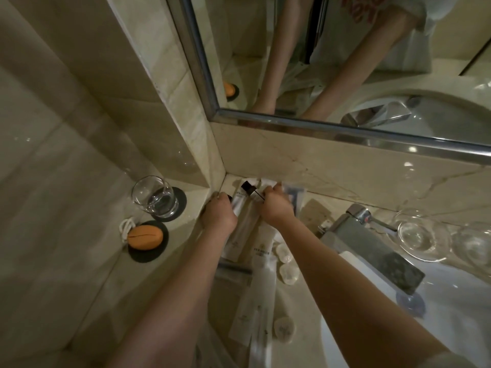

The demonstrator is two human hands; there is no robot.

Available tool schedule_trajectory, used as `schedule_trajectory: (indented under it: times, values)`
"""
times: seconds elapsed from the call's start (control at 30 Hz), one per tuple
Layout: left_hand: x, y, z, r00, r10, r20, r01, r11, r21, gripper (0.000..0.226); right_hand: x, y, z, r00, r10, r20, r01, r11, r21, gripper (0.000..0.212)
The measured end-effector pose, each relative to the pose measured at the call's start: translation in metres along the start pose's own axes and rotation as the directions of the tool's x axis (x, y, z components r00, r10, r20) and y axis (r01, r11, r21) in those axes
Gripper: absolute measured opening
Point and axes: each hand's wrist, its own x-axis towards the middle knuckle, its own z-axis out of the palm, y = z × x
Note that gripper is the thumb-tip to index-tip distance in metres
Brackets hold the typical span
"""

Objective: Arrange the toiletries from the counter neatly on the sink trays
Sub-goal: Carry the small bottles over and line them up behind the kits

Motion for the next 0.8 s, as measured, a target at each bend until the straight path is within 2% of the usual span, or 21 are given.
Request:
schedule_trajectory:
  times: [0.2, 0.27, 0.37, 0.6, 0.8]
  values:
    - [-0.001, -0.003, -0.001, 0.998, 0.043, -0.049, -0.043, 0.999, -0.012, 0.031, -0.010, 0.007, -0.013, 0.995, -0.088, -0.044, 0.097, 0.955, 0.279, 0.023]
    - [-0.004, -0.003, -0.004, 0.997, 0.038, -0.072, -0.042, 0.998, -0.052, 0.029, -0.019, 0.007, -0.019, 0.991, -0.110, -0.071, 0.127, 0.940, 0.316, 0.016]
    - [-0.012, 0.000, -0.011, 0.993, 0.038, -0.112, -0.056, 0.985, -0.160, 0.031, -0.036, 0.005, -0.026, 0.991, -0.113, -0.077, 0.135, 0.909, 0.395, 0.018]
    - [-0.060, 0.002, -0.029, 0.986, -0.022, -0.167, -0.074, 0.832, -0.550, 0.031, -0.106, 0.011, -0.033, 0.986, -0.080, -0.149, 0.152, 0.804, 0.575, 0.028]
    - [-0.122, 0.007, -0.030, 0.994, 0.039, -0.103, -0.100, 0.707, -0.700, 0.030, -0.175, 0.039, -0.035, 0.987, -0.035, -0.160, 0.142, 0.663, 0.735, 0.031]
